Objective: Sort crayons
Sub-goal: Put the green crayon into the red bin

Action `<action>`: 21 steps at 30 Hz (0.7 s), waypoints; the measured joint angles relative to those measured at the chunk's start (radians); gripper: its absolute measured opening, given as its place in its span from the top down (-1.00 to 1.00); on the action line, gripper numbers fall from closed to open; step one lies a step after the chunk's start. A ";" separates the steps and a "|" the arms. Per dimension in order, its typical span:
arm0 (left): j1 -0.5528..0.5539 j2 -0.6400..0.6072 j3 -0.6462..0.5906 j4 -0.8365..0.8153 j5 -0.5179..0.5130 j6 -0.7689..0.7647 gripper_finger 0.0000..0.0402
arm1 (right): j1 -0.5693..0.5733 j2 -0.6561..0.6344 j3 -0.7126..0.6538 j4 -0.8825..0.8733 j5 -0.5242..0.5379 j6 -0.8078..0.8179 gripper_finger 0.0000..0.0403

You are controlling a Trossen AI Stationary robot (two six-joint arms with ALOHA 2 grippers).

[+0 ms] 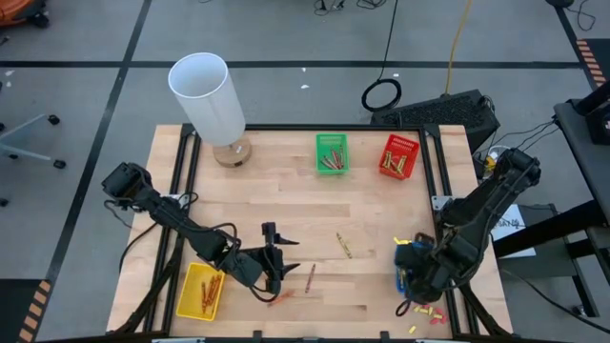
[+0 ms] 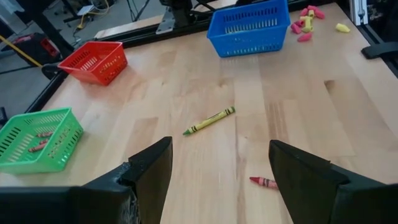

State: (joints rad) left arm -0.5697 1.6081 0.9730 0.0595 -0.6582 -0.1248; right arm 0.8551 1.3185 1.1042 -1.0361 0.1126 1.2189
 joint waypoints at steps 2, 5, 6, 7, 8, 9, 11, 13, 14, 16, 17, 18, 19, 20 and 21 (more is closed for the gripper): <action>0.000 0.000 0.000 -0.001 0.000 -0.001 -0.32 | 0.000 0.000 0.000 0.047 0.130 -0.045 0.37; 0.000 0.000 0.000 -0.001 0.000 -0.002 -0.32 | -0.011 0.013 0.000 0.054 0.367 -0.056 0.37; 0.000 0.000 0.000 -0.001 0.000 -0.002 -0.32 | -0.018 0.022 0.000 0.044 0.435 -0.062 0.37; 0.000 0.000 0.000 -0.001 0.000 -0.002 -0.32 | -0.026 0.035 0.000 0.036 0.499 -0.069 0.37; 0.000 0.000 0.000 -0.001 0.000 -0.002 -0.32 | -0.034 0.050 0.000 0.031 0.550 -0.075 0.37; 0.000 0.000 0.000 -0.001 0.000 -0.002 -0.32 | -0.045 0.069 0.000 0.029 0.586 -0.080 0.38; 0.000 0.000 0.000 -0.001 0.000 -0.001 -0.32 | -0.066 0.112 0.000 0.030 0.624 -0.088 0.38; 0.000 0.000 0.000 -0.001 0.000 -0.001 -0.32 | -0.092 0.162 0.000 0.031 0.624 -0.083 0.38; 0.000 0.000 0.000 -0.001 0.000 -0.001 -0.32 | -0.105 0.188 0.000 0.035 0.624 -0.077 0.38; 0.000 0.000 0.000 -0.001 0.000 -0.001 -0.32 | -0.127 0.243 0.000 0.057 0.642 -0.052 0.38; 0.000 0.000 0.000 -0.001 0.000 -0.001 -0.32 | -0.135 0.272 0.000 0.075 0.646 -0.044 0.38; 0.000 0.000 0.000 -0.001 0.000 -0.001 -0.32 | -0.145 0.300 0.000 0.096 0.646 -0.049 0.37; 0.000 0.000 0.000 -0.001 0.000 -0.001 -0.32 | -0.153 0.328 0.000 0.118 0.644 -0.060 0.37; 0.000 0.000 0.000 -0.001 0.000 -0.001 -0.32 | -0.161 0.356 0.000 0.141 0.644 -0.068 0.36; 0.000 0.000 0.000 -0.001 0.000 -0.002 -0.32 | -0.168 0.380 0.000 0.166 0.643 -0.075 0.34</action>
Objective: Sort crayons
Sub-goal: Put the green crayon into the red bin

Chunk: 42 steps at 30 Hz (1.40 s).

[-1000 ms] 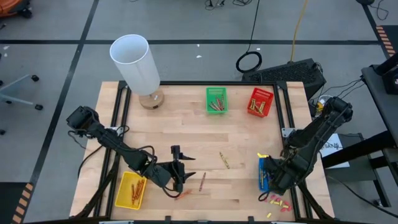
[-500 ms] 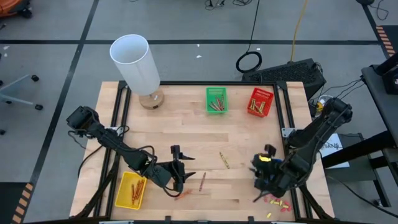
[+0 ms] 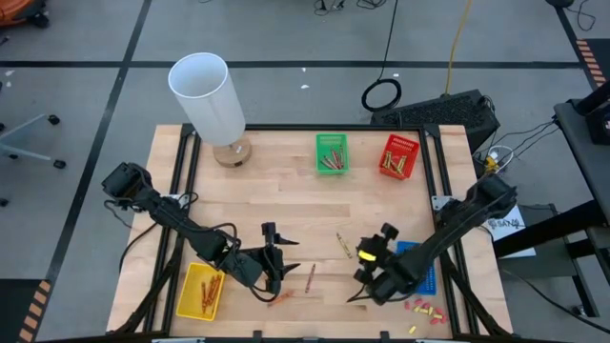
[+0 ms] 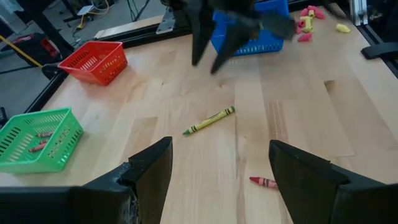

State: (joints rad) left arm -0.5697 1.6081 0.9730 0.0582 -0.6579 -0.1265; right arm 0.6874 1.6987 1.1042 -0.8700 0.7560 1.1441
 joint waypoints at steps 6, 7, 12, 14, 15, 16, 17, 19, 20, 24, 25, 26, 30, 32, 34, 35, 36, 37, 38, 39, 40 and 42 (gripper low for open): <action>0.000 0.000 0.000 -0.002 0.000 -0.023 -0.32 | -0.042 0.099 -0.001 0.119 -0.001 -0.075 0.17; 0.000 0.000 0.000 -0.007 0.000 -0.023 -0.32 | -0.045 0.103 -0.001 0.135 -0.001 -0.091 0.14; 0.000 0.000 0.000 -0.042 0.000 -0.028 -0.32 | -0.047 0.104 -0.001 0.200 0.007 -0.145 0.03; 0.000 0.000 0.000 -0.053 0.000 -0.045 -0.32 | -0.044 0.104 -0.001 0.220 0.002 -0.157 0.01; 0.000 0.000 0.000 -0.057 0.000 -0.051 -0.32 | -0.039 0.104 -0.001 0.225 -0.001 -0.159 0.00; 0.000 0.000 0.000 -0.058 0.000 -0.052 -0.32 | -0.032 0.104 -0.001 0.227 -0.003 -0.160 0.00; 0.000 0.000 0.000 -0.058 0.000 -0.052 -0.32 | -0.024 0.104 -0.001 0.230 -0.005 -0.161 -0.01; 0.000 0.000 0.000 -0.061 0.000 -0.052 -0.32 | -0.009 0.104 -0.001 0.248 -0.010 -0.162 -0.01; 0.000 0.000 0.000 -0.061 0.000 -0.052 -0.32 | -0.002 0.104 -0.001 0.262 -0.009 -0.162 -0.01; 0.002 0.000 0.000 -0.061 -0.001 -0.053 -0.32 | 0.010 0.111 -0.017 0.357 0.034 -0.192 -0.01; 0.002 0.000 0.000 -0.060 -0.001 -0.053 -0.32 | 0.008 0.114 -0.030 0.391 0.043 -0.206 -0.01; 0.002 0.000 0.000 -0.060 -0.001 -0.053 -0.32 | 0.005 0.116 -0.044 0.425 0.050 -0.221 -0.01; 0.002 0.000 0.000 -0.061 -0.001 -0.061 -0.32 | -0.018 0.114 -0.114 0.534 0.053 -0.225 -0.01; 0.002 0.000 0.000 -0.060 -0.001 -0.056 -0.32 | -0.026 0.114 -0.149 0.558 0.054 -0.199 -0.01; 0.004 0.000 0.000 -0.061 -0.001 -0.052 -0.32 | -0.033 0.114 -0.178 0.588 0.054 -0.166 -0.01; 0.005 0.000 0.000 -0.061 -0.001 -0.052 -0.32 | -0.035 0.114 -0.193 0.599 0.053 -0.150 -0.01; 0.007 0.000 0.000 -0.060 -0.001 -0.052 -0.32 | -0.039 0.114 -0.208 0.609 0.052 -0.138 -0.01; 0.008 0.000 0.000 -0.060 -0.001 -0.052 -0.32 | -0.041 0.114 -0.222 0.621 0.052 -0.135 -0.01; 0.008 0.000 0.000 -0.060 -0.001 -0.052 -0.32 | -0.043 0.115 -0.232 0.636 0.051 -0.134 -0.01; 0.008 0.000 0.000 -0.060 -0.001 -0.052 -0.32 | -0.046 0.114 -0.241 0.658 0.051 -0.135 -0.01; 0.008 0.000 0.000 -0.060 -0.001 -0.052 -0.32 | -0.047 0.114 -0.249 0.679 0.049 -0.135 -0.01; 0.008 0.000 0.000 -0.060 -0.001 -0.053 -0.32 | -0.052 0.114 -0.266 0.701 0.026 -0.141 -0.01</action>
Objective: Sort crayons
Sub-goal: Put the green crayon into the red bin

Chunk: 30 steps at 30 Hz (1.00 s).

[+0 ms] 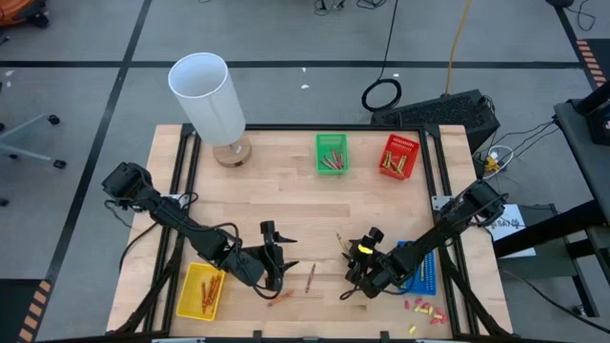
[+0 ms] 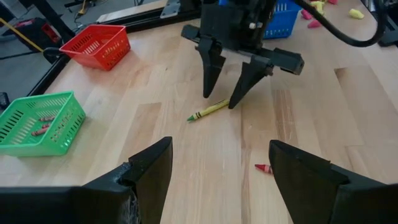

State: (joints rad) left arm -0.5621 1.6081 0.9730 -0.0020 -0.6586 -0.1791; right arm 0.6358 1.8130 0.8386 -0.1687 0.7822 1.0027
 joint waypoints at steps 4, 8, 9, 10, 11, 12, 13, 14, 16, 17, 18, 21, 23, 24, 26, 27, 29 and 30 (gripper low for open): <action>0.000 0.000 0.000 0.001 0.000 0.000 -0.32 | -0.013 0.001 -0.030 0.016 -0.025 0.002 0.03; 0.000 0.000 0.000 0.001 0.000 0.000 -0.32 | -0.022 0.013 -0.045 0.044 -0.027 0.001 0.15; 0.000 0.000 0.000 0.000 0.000 0.000 -0.32 | -0.026 0.013 -0.046 0.045 -0.031 -0.007 0.19; 0.000 0.000 0.000 0.000 0.000 0.001 -0.32 | -0.029 0.013 -0.046 0.044 -0.038 -0.014 0.23; 0.000 0.000 0.000 0.001 0.000 0.001 -0.32 | -0.031 0.013 -0.046 0.042 -0.042 -0.017 0.27; 0.000 0.000 0.000 0.001 0.000 0.001 -0.32 | -0.032 0.014 -0.046 0.041 -0.042 -0.021 0.32; 0.000 0.000 0.000 0.001 0.000 0.001 -0.32 | -0.032 0.015 -0.047 0.042 -0.042 -0.028 0.36; 0.000 0.000 0.000 0.001 0.000 0.001 -0.32 | -0.032 0.015 -0.047 0.043 -0.043 -0.037 0.41; 0.000 0.000 0.000 0.001 0.000 0.001 -0.32 | -0.033 0.015 -0.047 0.043 -0.046 -0.048 0.52; 0.000 0.000 0.000 0.001 0.000 0.001 -0.32 | -0.033 0.016 -0.047 0.043 -0.046 -0.054 0.58; 0.000 0.000 0.000 0.001 0.000 0.001 -0.32 | -0.034 0.016 -0.047 0.043 -0.046 -0.061 0.65; 0.000 0.000 0.000 0.001 0.000 0.001 -0.32 | -0.034 0.016 -0.048 0.041 -0.046 -0.083 0.85; 0.000 0.000 0.000 0.001 0.000 0.002 -0.32 | -0.034 0.016 -0.048 0.041 -0.045 -0.096 0.95; 0.000 0.000 0.000 0.001 0.000 0.002 -0.32 | -0.034 0.016 -0.048 0.041 -0.044 -0.101 0.96; 0.000 0.000 0.000 0.001 0.000 0.002 -0.32 | -0.034 0.017 -0.048 0.041 -0.042 -0.102 0.95; 0.000 0.000 0.000 0.001 0.000 0.002 -0.32 | -0.034 0.017 -0.049 0.041 -0.042 -0.104 0.94; 0.000 0.000 0.000 0.001 0.000 0.002 -0.32 | -0.034 0.017 -0.049 0.042 -0.042 -0.125 0.95; 0.000 0.000 0.000 0.001 0.000 0.002 -0.32 | -0.034 0.015 -0.049 0.043 -0.042 -0.137 0.96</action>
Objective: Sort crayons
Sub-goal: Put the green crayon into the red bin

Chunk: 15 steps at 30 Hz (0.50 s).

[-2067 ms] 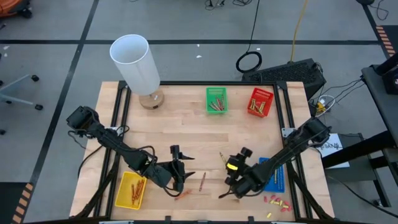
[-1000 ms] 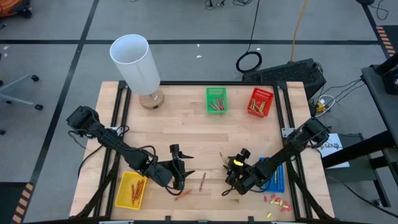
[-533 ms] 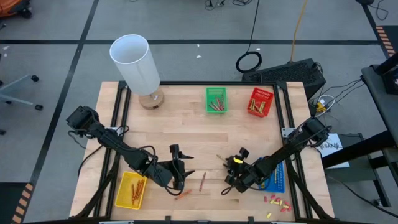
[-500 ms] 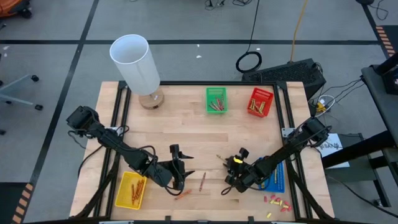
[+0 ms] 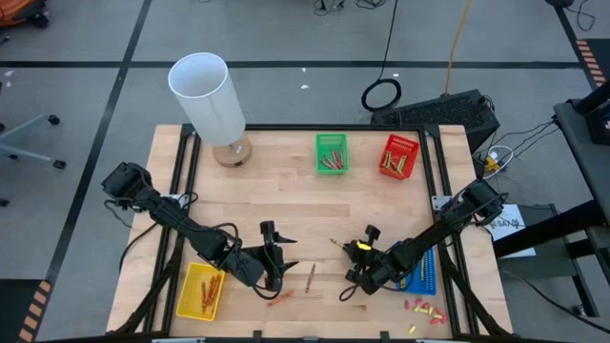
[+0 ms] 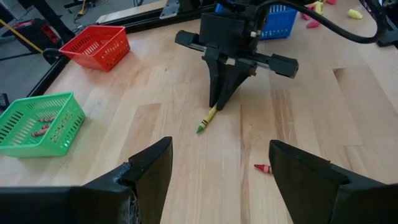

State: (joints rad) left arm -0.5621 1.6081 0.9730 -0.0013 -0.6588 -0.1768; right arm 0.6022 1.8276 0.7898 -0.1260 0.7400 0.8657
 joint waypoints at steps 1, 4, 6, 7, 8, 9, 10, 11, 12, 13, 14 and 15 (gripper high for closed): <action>0.000 0.000 0.000 0.000 0.000 0.000 -0.32 | 0.000 -0.004 0.000 0.002 -0.001 -0.012 0.98; 0.000 0.000 0.000 0.000 0.000 0.000 -0.32 | 0.002 -0.024 0.003 -0.001 -0.007 -0.042 0.98; 0.000 0.000 0.000 0.000 0.000 0.000 -0.32 | 0.002 -0.041 0.009 -0.013 -0.016 -0.073 0.98; 0.000 0.000 0.000 0.000 0.000 0.000 -0.32 | 0.002 -0.052 0.012 -0.019 -0.020 -0.092 0.98; 0.000 0.000 0.000 0.000 0.000 0.000 -0.32 | 0.002 -0.064 0.013 -0.021 -0.020 -0.113 0.99; 0.000 0.000 0.000 0.000 0.000 0.000 -0.32 | 0.002 -0.077 0.018 -0.020 -0.020 -0.131 0.99; 0.000 0.000 0.000 0.000 0.000 0.000 -0.32 | 0.002 -0.092 0.022 -0.015 -0.017 -0.148 0.99; 0.000 0.000 0.000 0.000 0.000 0.000 -0.32 | 0.003 -0.108 0.024 -0.013 -0.010 -0.166 0.99; 0.000 0.000 0.000 0.000 0.000 0.001 -0.32 | 0.004 -0.121 0.024 -0.014 -0.003 -0.187 0.99; 0.000 0.000 0.000 0.000 0.000 0.001 -0.32 | 0.006 -0.134 0.024 -0.019 0.008 -0.203 0.99; 0.000 0.000 0.000 0.000 0.000 0.001 -0.32 | 0.007 -0.147 0.024 -0.021 0.022 -0.223 1.00; 0.000 0.000 0.000 0.000 0.000 0.001 -0.32 | 0.008 -0.163 0.024 -0.021 0.037 -0.242 1.00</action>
State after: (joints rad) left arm -0.5621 1.6081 0.9730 -0.0017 -0.6590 -0.1763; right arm 0.6104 1.6650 0.8135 -0.1468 0.7770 0.6240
